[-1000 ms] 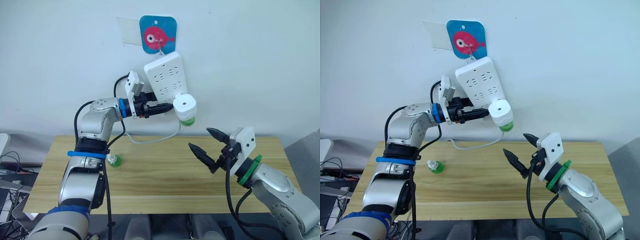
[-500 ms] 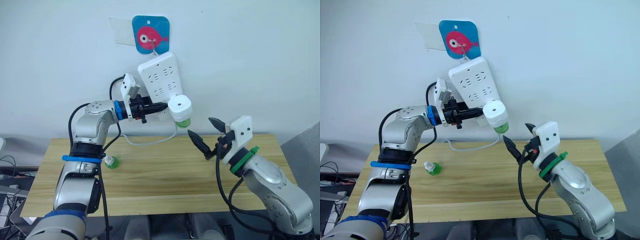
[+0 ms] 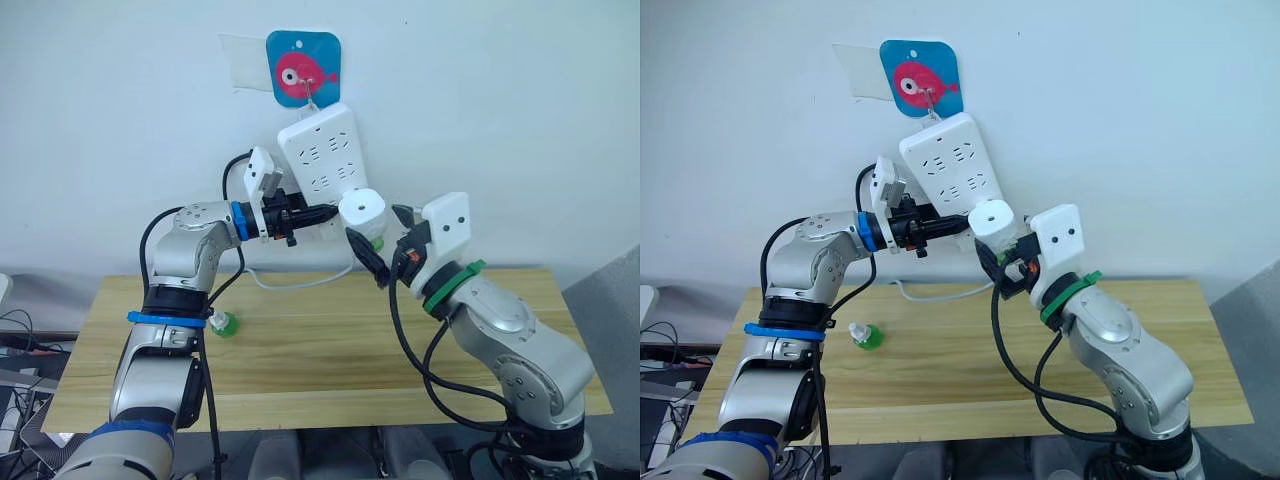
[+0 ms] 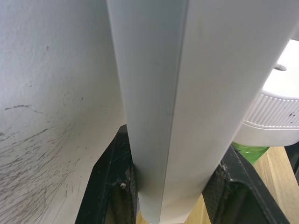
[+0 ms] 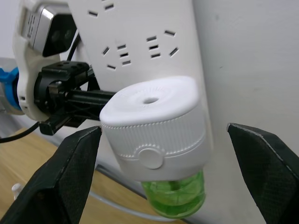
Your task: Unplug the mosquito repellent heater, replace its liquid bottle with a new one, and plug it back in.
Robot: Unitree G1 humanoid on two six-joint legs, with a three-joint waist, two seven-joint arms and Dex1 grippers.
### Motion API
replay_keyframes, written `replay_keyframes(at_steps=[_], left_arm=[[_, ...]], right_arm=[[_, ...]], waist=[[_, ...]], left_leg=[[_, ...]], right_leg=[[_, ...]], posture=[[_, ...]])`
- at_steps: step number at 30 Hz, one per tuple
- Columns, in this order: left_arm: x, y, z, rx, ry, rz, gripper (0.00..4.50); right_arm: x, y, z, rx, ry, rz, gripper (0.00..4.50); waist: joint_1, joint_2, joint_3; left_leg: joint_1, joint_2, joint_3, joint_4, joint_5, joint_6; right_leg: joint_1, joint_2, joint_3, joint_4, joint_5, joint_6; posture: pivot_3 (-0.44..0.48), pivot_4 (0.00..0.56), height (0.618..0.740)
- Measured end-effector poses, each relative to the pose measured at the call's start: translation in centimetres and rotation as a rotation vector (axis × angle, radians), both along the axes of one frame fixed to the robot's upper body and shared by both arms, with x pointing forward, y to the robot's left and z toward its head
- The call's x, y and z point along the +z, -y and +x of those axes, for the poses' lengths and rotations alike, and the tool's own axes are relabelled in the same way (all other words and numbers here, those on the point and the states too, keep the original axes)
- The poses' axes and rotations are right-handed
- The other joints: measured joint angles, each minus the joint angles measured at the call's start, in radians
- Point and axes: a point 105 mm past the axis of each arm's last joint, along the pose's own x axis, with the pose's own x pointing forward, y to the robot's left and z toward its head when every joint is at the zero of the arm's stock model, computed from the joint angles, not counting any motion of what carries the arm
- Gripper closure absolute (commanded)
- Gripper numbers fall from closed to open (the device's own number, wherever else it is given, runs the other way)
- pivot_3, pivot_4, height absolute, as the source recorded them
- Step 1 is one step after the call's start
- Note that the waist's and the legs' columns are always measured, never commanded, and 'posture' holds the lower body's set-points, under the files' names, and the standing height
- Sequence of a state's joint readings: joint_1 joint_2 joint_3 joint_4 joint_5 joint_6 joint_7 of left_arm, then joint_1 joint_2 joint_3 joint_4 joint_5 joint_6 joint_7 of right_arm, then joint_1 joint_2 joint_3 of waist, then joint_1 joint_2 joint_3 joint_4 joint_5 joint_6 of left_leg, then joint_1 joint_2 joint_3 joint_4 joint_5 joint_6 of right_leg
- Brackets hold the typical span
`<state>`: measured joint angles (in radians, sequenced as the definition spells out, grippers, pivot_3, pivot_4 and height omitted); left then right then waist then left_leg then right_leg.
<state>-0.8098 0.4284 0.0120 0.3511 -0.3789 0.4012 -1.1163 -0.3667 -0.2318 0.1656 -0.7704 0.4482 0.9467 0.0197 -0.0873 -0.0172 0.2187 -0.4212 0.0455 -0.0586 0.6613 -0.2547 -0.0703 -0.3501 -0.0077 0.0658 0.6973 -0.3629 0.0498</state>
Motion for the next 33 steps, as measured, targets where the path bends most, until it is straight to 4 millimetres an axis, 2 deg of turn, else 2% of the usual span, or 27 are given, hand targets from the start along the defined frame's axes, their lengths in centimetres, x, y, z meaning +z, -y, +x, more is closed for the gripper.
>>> replay_keyframes(at_steps=[6,10,15,24,27,30,33], left_arm=[[0.0,0.0,0.1,0.008,0.001,-0.002,3.18],[0.0,0.0,0.0,0.010,0.004,-0.002,3.18],[0.0,-0.2,0.2,0.026,0.016,0.002,3.18],[0.0,-0.1,0.2,0.031,0.026,-0.004,3.18],[-0.1,0.5,0.1,0.014,0.024,-0.020,3.18],[-0.1,0.0,0.5,0.036,0.041,-0.004,3.18],[-0.2,-0.2,0.8,0.052,0.037,-0.007,3.18]], right_arm=[[-0.7,-0.7,1.0,-0.023,-0.005,-0.044,0.00],[-0.2,-1.0,1.3,-0.034,0.021,-0.035,0.00],[0.1,-0.8,1.5,-0.058,0.045,-0.035,1.49],[0.1,-0.7,1.5,-0.057,0.057,-0.048,1.53],[0.4,0.2,0.9,-0.065,0.063,-0.070,1.53],[0.2,1.0,-0.2,-0.066,0.051,-0.088,1.53],[0.3,1.5,-0.3,-0.080,0.044,-0.091,1.53]], waist=[[0.000,0.000,0.000],[0.000,0.000,0.001],[-0.001,0.000,0.001],[-0.002,0.002,0.003],[0.003,0.002,0.004],[-0.001,0.003,0.004],[-0.004,0.003,0.004]], left_leg=[[0.000,0.000,0.000,0.001,0.000,0.000],[0.000,0.000,0.000,0.000,0.000,0.000],[0.000,0.000,0.000,0.000,0.000,0.000],[0.000,0.000,0.000,0.000,0.000,0.000],[-0.001,-0.001,-0.001,0.000,0.000,0.000],[-0.003,-0.001,-0.001,0.000,0.000,0.000],[0.000,0.000,-0.001,0.001,0.001,0.000]], right_leg=[[0.000,0.000,0.000,0.001,0.000,0.000],[0.000,0.000,0.000,0.000,0.000,0.000],[0.000,0.000,0.000,0.000,0.000,0.000],[0.000,0.000,0.000,0.001,0.000,0.000],[0.000,-0.001,-0.001,-0.001,0.000,0.000],[-0.001,-0.001,0.000,-0.001,0.000,0.000],[0.000,0.000,0.000,0.002,0.001,-0.001]], posture=[[-0.181,0.235,0.740],[-0.178,0.236,0.740],[-0.178,0.236,0.740],[-0.183,0.242,0.740],[-0.186,0.242,0.740],[-0.191,0.242,0.740],[-0.193,0.241,0.740]])
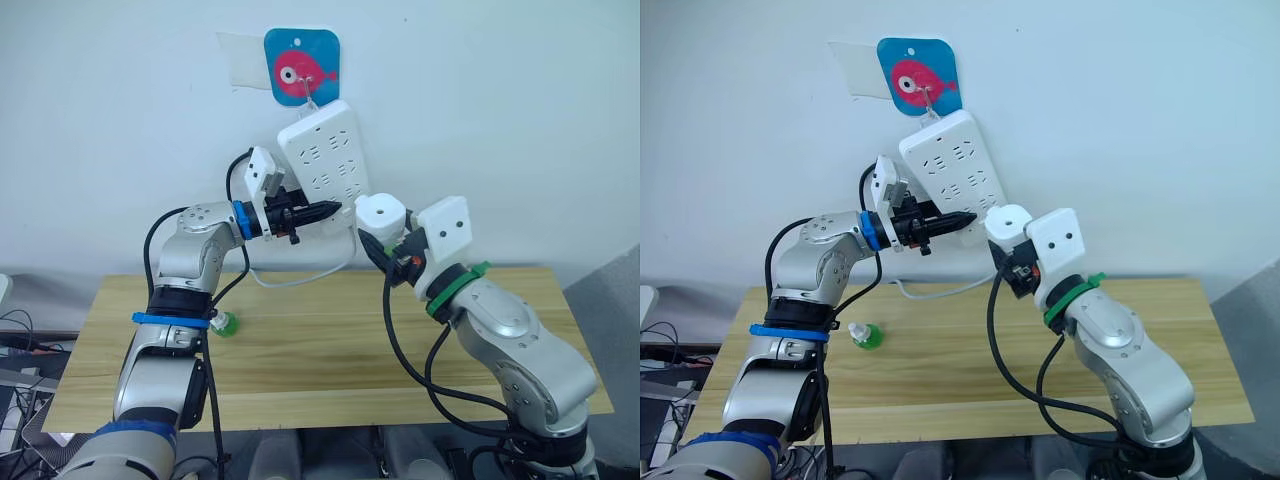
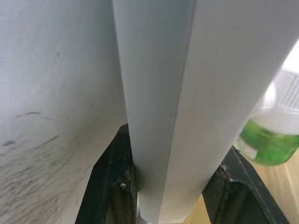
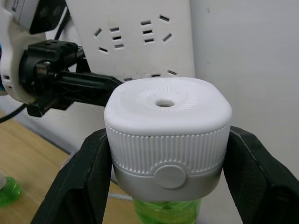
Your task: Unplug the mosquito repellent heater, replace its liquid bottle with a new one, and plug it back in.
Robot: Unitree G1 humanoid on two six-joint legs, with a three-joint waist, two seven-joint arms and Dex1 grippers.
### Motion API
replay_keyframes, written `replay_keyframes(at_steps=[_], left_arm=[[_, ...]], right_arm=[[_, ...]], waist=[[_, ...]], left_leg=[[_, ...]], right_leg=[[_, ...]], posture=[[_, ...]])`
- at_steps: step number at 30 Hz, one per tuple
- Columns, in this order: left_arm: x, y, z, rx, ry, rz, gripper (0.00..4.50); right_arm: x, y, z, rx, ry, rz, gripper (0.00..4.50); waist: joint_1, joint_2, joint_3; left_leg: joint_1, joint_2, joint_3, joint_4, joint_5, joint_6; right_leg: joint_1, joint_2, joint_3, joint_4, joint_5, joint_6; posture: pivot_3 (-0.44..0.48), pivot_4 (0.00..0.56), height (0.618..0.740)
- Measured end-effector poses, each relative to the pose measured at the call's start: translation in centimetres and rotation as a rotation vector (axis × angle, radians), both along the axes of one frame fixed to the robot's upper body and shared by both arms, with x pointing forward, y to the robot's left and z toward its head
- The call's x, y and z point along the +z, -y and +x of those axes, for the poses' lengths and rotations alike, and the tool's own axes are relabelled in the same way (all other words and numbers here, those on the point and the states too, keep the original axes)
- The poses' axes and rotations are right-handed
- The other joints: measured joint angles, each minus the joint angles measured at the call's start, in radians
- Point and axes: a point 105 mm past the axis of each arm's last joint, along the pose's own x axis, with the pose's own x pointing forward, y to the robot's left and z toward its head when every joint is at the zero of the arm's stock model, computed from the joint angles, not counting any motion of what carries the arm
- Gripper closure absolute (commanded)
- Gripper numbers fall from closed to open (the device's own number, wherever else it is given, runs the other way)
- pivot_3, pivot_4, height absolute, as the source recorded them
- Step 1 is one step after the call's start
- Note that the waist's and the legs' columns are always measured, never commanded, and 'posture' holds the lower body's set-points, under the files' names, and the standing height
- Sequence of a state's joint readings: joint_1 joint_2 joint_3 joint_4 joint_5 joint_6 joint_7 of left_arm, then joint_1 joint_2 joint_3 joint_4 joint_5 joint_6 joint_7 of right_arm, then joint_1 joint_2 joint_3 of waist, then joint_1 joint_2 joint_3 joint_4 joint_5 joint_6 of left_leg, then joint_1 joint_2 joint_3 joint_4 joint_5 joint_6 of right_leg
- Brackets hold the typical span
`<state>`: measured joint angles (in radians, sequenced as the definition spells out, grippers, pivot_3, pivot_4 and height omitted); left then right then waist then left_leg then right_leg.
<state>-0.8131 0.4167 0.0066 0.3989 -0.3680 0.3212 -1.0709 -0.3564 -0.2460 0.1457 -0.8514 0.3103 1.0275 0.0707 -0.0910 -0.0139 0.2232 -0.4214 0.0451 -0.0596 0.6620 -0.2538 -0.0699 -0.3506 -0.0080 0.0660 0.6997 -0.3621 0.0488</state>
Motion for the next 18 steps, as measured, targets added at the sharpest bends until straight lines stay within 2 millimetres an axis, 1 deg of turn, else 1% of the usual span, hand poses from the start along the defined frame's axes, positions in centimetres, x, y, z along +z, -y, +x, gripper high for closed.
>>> replay_keyframes(at_steps=[6,7,8,9,11,13,15,16,18], left_arm=[[-0.1,-0.1,0.2,0.013,-0.002,-0.003,3.18],[-0.1,-0.1,0.1,0.013,-0.002,-0.004,2.46],[-0.2,-0.6,0.2,0.037,-0.010,-0.001,2.24],[-0.8,-1.5,0.3,0.066,-0.031,0.011,1.90],[-2.1,-3.6,0.1,0.122,-0.079,0.027,1.32],[-3.3,-4.8,-0.5,0.148,-0.112,0.044,0.71],[-4.5,-5.8,-1.4,0.168,-0.148,0.070,0.15],[-5.0,-6.2,-1.9,0.176,-0.161,0.080,0.07],[-5.8,-7.1,-3.3,0.189,-0.183,0.098,0.07]], right_arm=[[0.1,0.5,-0.2,-0.011,-0.019,0.032,1.53],[0.0,0.8,-0.2,-0.021,-0.028,0.047,1.53],[-0.2,1.2,-0.2,-0.027,-0.041,0.067,1.53],[-0.3,1.7,-0.2,-0.035,-0.052,0.080,1.53],[-1.0,3.4,-0.1,-0.087,-0.081,0.121,1.53],[-1.6,5.2,0.3,-0.135,-0.105,0.160,1.53],[-2.0,6.2,0.7,-0.167,-0.129,0.218,1.53],[-2.2,6.4,0.8,-0.163,-0.140,0.243,1.53],[-2.5,6.5,1.0,-0.158,-0.167,0.317,1.53]], waist=[[-0.004,0.000,0.001],[-0.004,0.000,0.001],[-0.005,0.000,0.001],[-0.010,0.001,0.001],[-0.021,0.002,0.003],[-0.027,0.002,0.006],[-0.034,0.002,0.008],[-0.039,0.002,0.009],[-0.049,0.002,0.011]], left_leg=[[0.003,0.000,0.000,0.000,0.001,0.000],[0.003,0.000,0.000,0.000,0.001,0.000],[0.003,0.000,0.001,-0.001,0.001,0.000],[0.003,0.000,0.002,-0.001,0.001,0.000],[0.002,0.001,0.002,-0.004,0.001,0.000],[0.000,0.001,0.004,-0.007,0.001,0.000],[0.000,0.002,0.005,-0.011,0.002,-0.003],[0.001,0.002,0.006,-0.014,0.003,-0.003],[0.001,0.003,0.006,-0.016,0.003,-0.004]], right_leg=[[0.002,0.001,0.001,0.001,0.001,0.000],[0.002,0.001,0.001,0.001,0.001,0.000],[0.002,0.001,0.001,0.000,0.001,0.000],[0.001,0.001,0.003,0.000,0.001,0.000],[0.000,0.001,0.003,-0.002,0.001,0.000],[-0.003,0.001,0.004,-0.004,0.001,0.000],[-0.005,0.001,0.005,-0.004,0.001,0.000],[-0.006,0.001,0.005,-0.004,0.001,0.000],[-0.007,0.001,0.006,-0.004,0.001,0.000]], posture=[[-0.191,0.241,0.740],[-0.190,0.241,0.740],[-0.190,0.240,0.740],[-0.190,0.240,0.740],[-0.188,0.238,0.740],[-0.186,0.237,0.740],[-0.183,0.235,0.740],[-0.181,0.235,0.740],[-0.174,0.231,0.740]])
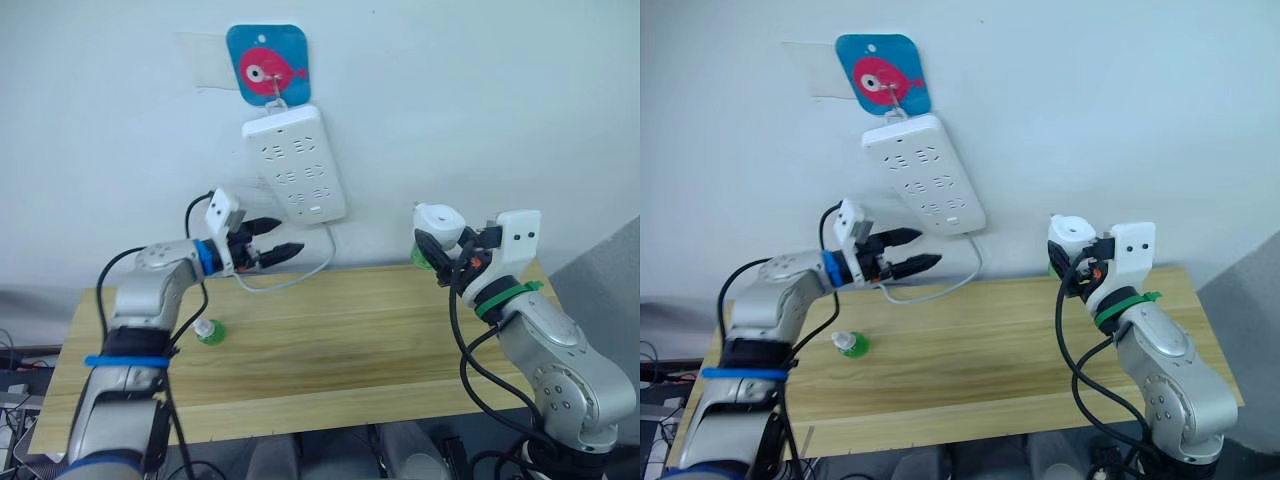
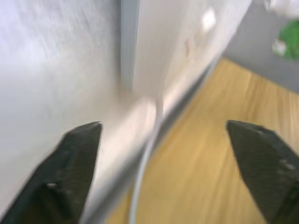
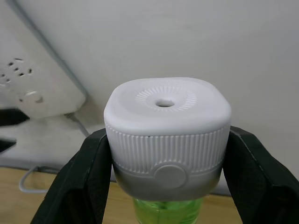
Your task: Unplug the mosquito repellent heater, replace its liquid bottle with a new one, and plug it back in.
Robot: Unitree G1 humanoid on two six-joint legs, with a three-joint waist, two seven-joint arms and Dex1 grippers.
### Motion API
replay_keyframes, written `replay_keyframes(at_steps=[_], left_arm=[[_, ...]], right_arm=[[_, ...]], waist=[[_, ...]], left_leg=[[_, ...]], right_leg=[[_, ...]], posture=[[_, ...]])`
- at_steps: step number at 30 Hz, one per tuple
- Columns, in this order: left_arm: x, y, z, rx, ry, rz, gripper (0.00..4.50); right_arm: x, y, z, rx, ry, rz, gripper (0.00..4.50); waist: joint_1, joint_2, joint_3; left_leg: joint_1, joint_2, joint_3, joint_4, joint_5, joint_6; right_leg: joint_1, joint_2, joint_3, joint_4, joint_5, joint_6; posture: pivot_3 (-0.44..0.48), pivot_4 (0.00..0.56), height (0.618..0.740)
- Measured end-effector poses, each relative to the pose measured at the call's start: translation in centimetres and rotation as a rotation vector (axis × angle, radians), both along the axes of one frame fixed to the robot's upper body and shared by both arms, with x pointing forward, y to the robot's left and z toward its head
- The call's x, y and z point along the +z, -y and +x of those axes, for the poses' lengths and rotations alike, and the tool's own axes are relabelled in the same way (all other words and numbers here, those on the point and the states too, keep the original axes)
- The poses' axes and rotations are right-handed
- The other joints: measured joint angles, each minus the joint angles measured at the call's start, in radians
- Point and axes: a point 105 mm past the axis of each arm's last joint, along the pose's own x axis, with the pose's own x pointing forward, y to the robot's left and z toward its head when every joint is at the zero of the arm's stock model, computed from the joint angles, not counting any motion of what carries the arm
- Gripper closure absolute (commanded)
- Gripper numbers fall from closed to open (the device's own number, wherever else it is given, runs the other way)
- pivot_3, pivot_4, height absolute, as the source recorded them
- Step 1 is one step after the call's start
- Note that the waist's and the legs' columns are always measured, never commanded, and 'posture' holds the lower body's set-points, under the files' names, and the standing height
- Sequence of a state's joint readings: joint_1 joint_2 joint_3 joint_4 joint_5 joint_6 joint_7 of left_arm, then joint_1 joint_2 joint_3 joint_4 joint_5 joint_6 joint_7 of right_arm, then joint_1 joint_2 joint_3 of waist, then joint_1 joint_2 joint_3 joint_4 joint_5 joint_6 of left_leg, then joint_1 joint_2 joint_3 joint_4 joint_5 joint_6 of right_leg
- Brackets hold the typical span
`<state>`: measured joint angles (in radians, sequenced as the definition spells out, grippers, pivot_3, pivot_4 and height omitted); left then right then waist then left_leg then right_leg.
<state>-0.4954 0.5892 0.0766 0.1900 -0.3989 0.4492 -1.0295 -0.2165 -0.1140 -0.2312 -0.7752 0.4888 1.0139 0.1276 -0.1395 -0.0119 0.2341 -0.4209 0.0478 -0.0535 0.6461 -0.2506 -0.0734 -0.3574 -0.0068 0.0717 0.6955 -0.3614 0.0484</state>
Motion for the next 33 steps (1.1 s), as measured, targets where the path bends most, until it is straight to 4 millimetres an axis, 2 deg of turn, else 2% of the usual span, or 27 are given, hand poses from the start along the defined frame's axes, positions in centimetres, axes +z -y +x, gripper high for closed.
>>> replay_keyframes(at_steps=[2,4,5,7,10,14,16,20,24,30,33], left_arm=[[-1.3,-0.6,-3.0,-0.002,-0.021,0.032,0.07],[-2.2,0.2,-5.7,-0.038,-0.023,0.052,0.07],[-2.1,1.4,-6.8,-0.062,0.003,0.049,0.07],[-1.0,3.9,-7.6,-0.092,0.093,0.022,0.07],[0.7,8.1,-7.8,-0.096,0.193,-0.087,0.07],[1.2,12.0,-7.6,-0.098,0.208,-0.180,0.07],[1.5,13.4,-6.8,-0.090,0.204,-0.228,0.07],[1.3,14.8,-5.3,-0.072,0.200,-0.256,0.07],[1.1,16.0,-4.8,-0.089,0.200,-0.268,0.07],[2.3,17.3,-3.8,-0.116,0.255,-0.289,0.07],[2.5,17.8,-3.6,-0.126,0.267,-0.297,0.07]], right_arm=[[-0.8,0.5,0.4,-0.013,-0.047,0.155,1.53],[-1.9,1.6,1.0,-0.064,-0.108,0.302,1.53],[-2.6,2.2,1.3,-0.094,-0.146,0.392,1.53],[-3.2,2.6,1.7,-0.112,-0.196,0.522,1.53],[-3.9,3.0,1.9,-0.110,-0.256,0.664,1.53],[-4.0,3.2,1.9,-0.117,-0.289,0.793,1.53],[-3.4,3.1,1.9,-0.114,-0.283,0.855,1.53],[-2.4,2.1,1.8,-0.061,-0.292,0.956,1.53],[-1.6,1.0,0.9,-0.006,-0.312,1.003,1.53],[0.3,-1.2,-0.1,0.093,-0.323,1.035,1.53],[0.4,-1.6,-0.2,0.099,-0.336,1.042,1.53]], waist=[[-0.013,0.001,0.000],[-0.006,0.001,0.002],[0.003,0.002,0.003],[0.022,0.002,0.005],[0.040,0.002,0.005],[0.032,0.002,0.005],[0.027,0.002,0.005],[0.012,0.002,0.005],[0.001,0.002,0.005],[0.001,0.002,0.005],[0.001,0.002,0.005]], left_leg=[[0.002,0.002,0.000,-0.003,0.000,-0.001],[0.001,0.007,0.000,-0.003,0.000,-0.001],[0.001,0.008,0.002,-0.002,0.000,0.000],[0.001,0.005,0.002,-0.001,0.001,-0.001],[0.004,-0.003,0.001,-0.001,0.002,0.001],[0.003,-0.005,0.003,-0.001,0.002,0.001],[0.003,-0.003,0.003,-0.001,0.002,0.001],[0.001,-0.001,0.003,-0.002,0.002,0.001],[0.001,-0.002,0.003,-0.001,0.002,0.001],[0.001,-0.002,0.003,-0.001,0.002,0.001],[0.000,-0.002,0.003,-0.001,0.002,0.001]], right_leg=[[0.000,0.000,0.002,0.000,0.000,-0.001],[0.000,-0.001,0.002,-0.001,0.000,-0.001],[0.000,-0.001,0.002,-0.001,0.000,-0.001],[0.001,-0.003,0.001,0.001,0.000,-0.001],[0.005,-0.008,0.000,0.001,0.000,0.000],[0.004,-0.005,0.001,0.000,0.000,0.001],[0.003,-0.002,0.001,0.000,0.000,0.000],[0.001,0.000,0.002,0.000,0.000,0.000],[0.001,-0.001,0.002,0.000,0.000,0.000],[0.001,0.000,0.002,0.000,0.000,0.000],[0.001,0.000,0.002,-0.001,0.000,0.000]], posture=[[-0.162,0.233,0.740],[-0.141,0.229,0.740],[-0.141,0.229,0.740],[-0.143,0.228,0.740],[-0.143,0.226,0.740],[-0.153,0.227,0.740],[-0.161,0.227,0.740],[-0.173,0.228,0.740],[-0.180,0.228,0.740],[-0.185,0.229,0.740],[-0.189,0.229,0.740]])
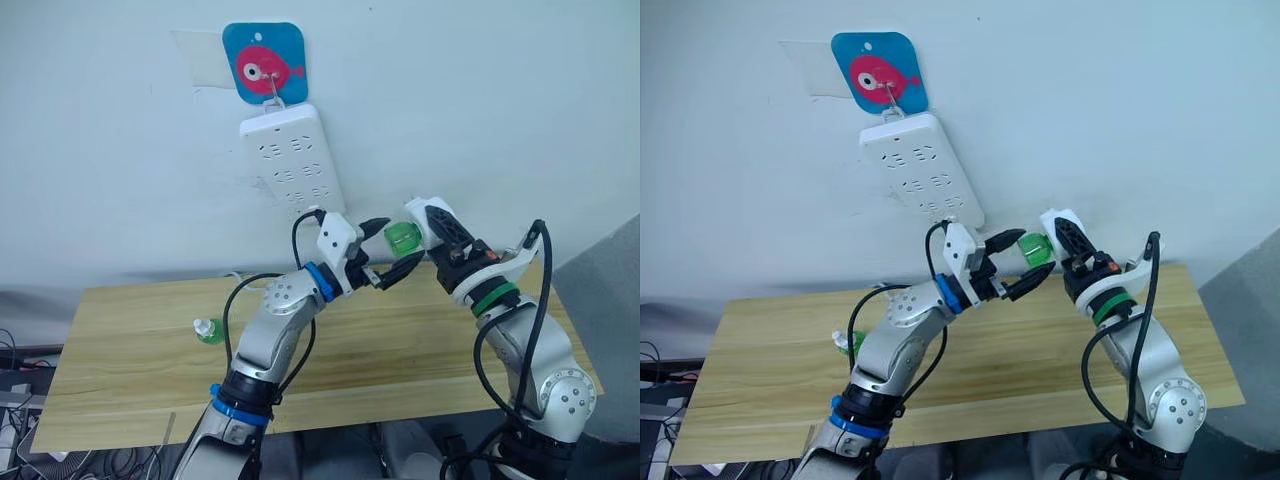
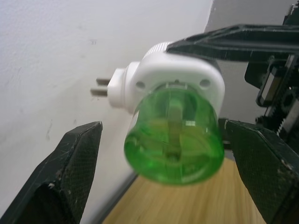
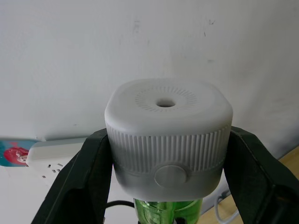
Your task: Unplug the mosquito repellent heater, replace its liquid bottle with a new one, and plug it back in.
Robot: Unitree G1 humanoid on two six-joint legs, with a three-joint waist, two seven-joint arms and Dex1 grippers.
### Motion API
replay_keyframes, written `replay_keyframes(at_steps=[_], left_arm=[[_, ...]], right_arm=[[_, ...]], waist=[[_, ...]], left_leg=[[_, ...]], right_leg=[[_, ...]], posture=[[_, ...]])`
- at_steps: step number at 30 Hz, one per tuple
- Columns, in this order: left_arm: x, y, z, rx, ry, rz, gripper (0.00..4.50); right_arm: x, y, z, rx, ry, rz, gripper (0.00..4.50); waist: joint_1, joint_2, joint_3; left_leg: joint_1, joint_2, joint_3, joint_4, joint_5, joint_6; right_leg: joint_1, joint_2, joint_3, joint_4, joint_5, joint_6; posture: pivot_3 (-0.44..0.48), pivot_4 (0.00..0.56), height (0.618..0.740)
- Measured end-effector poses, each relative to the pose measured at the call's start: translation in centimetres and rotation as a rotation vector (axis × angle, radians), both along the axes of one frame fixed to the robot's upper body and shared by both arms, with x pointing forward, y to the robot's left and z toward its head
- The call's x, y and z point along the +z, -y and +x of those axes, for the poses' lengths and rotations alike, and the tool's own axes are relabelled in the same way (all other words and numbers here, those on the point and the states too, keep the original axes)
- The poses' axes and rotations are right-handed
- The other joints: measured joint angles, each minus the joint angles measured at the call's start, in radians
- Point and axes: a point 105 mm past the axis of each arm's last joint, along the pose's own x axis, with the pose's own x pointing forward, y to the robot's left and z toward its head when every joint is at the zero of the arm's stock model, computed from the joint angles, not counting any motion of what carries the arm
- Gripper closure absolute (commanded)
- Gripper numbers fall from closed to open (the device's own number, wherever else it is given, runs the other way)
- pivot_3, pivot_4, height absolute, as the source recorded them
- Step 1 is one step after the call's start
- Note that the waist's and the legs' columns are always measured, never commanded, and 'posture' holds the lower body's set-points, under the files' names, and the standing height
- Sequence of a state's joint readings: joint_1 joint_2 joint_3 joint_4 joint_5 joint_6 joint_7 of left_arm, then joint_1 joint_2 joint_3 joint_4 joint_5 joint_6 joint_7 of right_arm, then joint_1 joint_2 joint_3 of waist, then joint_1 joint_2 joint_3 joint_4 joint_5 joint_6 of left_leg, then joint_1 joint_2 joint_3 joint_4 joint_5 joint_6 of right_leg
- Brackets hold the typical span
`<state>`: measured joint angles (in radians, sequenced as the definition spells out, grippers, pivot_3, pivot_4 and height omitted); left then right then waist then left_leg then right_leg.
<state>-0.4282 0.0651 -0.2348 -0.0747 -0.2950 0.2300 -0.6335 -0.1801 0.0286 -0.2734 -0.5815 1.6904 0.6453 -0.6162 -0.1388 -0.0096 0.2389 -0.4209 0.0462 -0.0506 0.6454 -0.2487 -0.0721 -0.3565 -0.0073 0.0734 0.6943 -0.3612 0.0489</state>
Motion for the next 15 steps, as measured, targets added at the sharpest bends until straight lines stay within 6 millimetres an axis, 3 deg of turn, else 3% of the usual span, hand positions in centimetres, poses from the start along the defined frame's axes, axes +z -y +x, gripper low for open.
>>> replay_keyframes(at_steps=[4,11,15], left_arm=[[-0.13,0.07,0.03,-0.005,0.005,0.000,0.24],[-0.08,0.24,-0.22,-0.028,0.014,0.003,2.18],[-0.13,0.24,-0.26,-0.031,0.014,0.007,2.19]], right_arm=[[0.04,-0.20,-0.06,0.007,-0.004,-0.005,1.53],[-0.66,0.40,-0.12,-0.017,-0.031,-0.020,1.53],[-0.74,0.45,-0.15,-0.017,-0.033,-0.018,1.53]], waist=[[0.000,0.000,0.000],[0.000,0.000,0.000],[0.000,0.000,0.000]], left_leg=[[0.000,0.000,0.000,0.000,0.000,0.000],[0.000,0.000,0.000,0.000,0.000,0.000],[0.000,0.000,0.000,0.000,0.000,0.000]], right_leg=[[0.000,0.000,0.000,0.000,0.000,0.000],[0.000,0.000,0.000,0.000,0.000,0.000],[0.000,0.000,0.000,0.000,0.000,0.000]], posture=[[-0.194,0.229,0.740],[-0.196,0.229,0.740],[-0.196,0.231,0.740]])
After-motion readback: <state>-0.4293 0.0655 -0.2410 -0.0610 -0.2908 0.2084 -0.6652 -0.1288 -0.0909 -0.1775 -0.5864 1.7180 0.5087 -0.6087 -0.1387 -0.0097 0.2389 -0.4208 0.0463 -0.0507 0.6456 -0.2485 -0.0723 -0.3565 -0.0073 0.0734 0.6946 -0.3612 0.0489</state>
